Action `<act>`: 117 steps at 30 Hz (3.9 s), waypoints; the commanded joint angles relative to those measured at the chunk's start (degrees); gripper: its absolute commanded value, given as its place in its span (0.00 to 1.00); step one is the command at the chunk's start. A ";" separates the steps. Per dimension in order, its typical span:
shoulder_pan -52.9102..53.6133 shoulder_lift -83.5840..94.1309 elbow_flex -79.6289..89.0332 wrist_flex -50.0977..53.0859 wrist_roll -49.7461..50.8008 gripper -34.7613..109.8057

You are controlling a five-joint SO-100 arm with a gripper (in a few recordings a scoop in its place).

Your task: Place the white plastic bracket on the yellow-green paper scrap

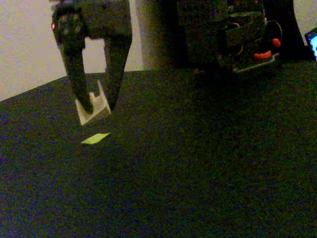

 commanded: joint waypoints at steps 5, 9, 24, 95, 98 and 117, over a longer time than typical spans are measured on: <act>3.87 1.49 0.70 -0.44 -0.62 0.24; 4.57 0.35 1.14 -0.70 -0.53 0.24; 4.75 -4.39 -2.11 1.58 0.79 0.34; -1.76 105.56 68.20 8.00 -30.15 0.24; -0.62 105.56 68.20 8.00 -29.18 0.24; -0.70 105.56 68.20 8.00 -29.36 0.24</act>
